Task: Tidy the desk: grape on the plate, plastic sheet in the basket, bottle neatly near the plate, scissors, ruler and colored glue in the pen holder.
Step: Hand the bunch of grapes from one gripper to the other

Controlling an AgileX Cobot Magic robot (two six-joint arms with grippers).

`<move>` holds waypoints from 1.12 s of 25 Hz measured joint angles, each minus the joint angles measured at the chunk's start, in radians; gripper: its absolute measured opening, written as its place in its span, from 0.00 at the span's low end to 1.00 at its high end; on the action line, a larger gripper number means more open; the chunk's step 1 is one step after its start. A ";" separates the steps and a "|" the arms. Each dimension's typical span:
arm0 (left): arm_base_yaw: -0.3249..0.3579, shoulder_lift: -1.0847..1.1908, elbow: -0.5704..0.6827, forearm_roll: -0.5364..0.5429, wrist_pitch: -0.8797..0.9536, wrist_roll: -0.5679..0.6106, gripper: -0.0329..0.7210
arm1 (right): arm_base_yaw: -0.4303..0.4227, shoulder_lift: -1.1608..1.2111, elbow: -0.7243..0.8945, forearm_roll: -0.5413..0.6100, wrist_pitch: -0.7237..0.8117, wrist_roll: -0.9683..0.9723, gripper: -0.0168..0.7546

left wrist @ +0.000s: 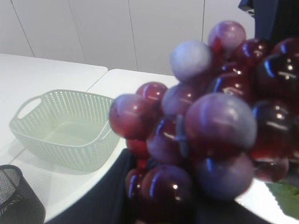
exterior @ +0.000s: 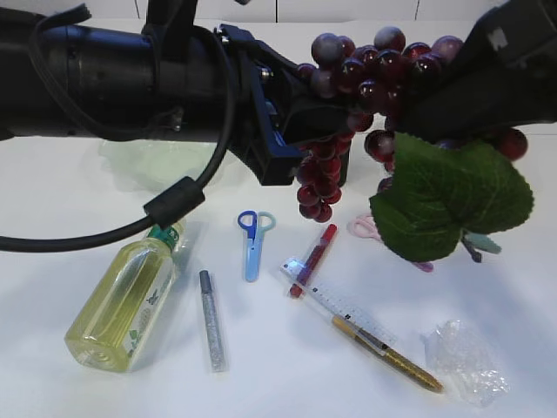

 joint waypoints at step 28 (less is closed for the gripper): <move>0.000 0.001 0.000 0.000 -0.017 0.002 0.27 | 0.000 0.000 0.000 -0.201 0.089 -0.002 0.66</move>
